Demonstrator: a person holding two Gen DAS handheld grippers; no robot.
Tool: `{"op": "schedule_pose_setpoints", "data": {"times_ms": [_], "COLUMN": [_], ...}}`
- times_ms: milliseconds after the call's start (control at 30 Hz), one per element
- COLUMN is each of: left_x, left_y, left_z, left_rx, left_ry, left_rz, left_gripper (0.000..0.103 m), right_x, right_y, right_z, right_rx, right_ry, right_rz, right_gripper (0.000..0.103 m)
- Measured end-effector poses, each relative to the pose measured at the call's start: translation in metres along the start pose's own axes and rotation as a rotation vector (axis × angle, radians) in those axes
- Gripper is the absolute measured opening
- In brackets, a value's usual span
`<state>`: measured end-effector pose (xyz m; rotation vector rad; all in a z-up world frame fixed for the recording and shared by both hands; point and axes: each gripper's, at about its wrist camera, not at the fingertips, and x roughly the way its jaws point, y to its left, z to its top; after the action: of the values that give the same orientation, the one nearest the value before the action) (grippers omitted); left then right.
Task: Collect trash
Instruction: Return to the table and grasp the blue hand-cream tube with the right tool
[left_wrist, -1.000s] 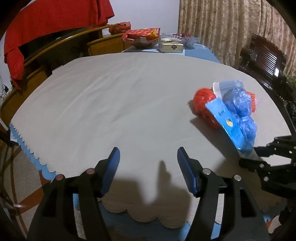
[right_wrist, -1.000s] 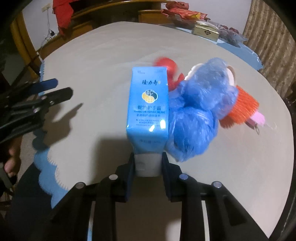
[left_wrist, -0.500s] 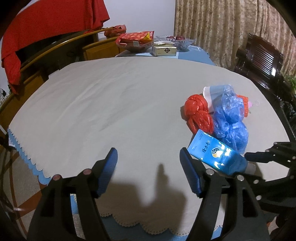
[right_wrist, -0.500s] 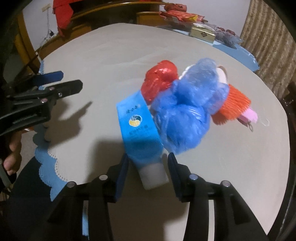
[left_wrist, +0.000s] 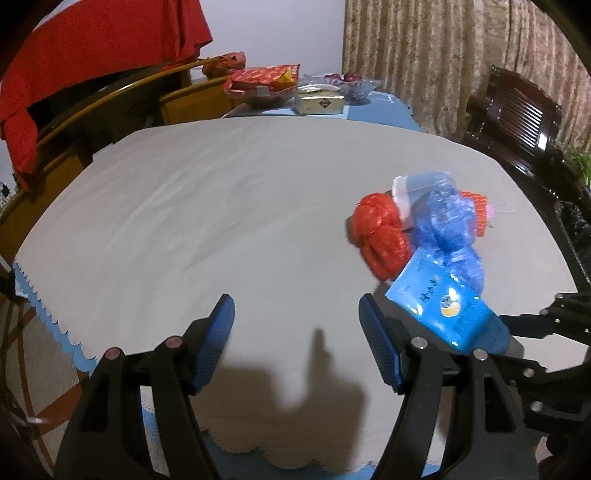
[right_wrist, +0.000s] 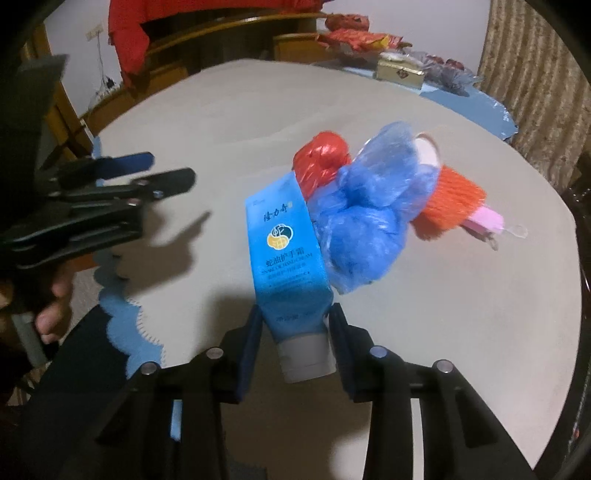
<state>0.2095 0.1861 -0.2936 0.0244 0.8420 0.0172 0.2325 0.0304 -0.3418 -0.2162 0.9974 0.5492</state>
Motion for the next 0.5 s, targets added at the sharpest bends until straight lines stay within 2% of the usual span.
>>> {"op": "schedule_pose_setpoints", "data": {"times_ms": [200, 500], "left_x": [-0.005, 0.001], "left_y": [-0.028, -0.089], "left_z": [0.013, 0.022], "left_rx": [0.020, 0.058], "left_ry": [-0.016, -0.010], "left_rz": [-0.028, -0.092], "left_gripper": [0.068, 0.068], "right_x": [-0.029, -0.042], "right_y": [-0.032, -0.091], "right_z": [-0.005, -0.009], "right_rx": [0.085, 0.204], "right_ry": [-0.060, -0.101], "right_rz": [-0.041, -0.121], "right_gripper": [0.037, 0.036]}}
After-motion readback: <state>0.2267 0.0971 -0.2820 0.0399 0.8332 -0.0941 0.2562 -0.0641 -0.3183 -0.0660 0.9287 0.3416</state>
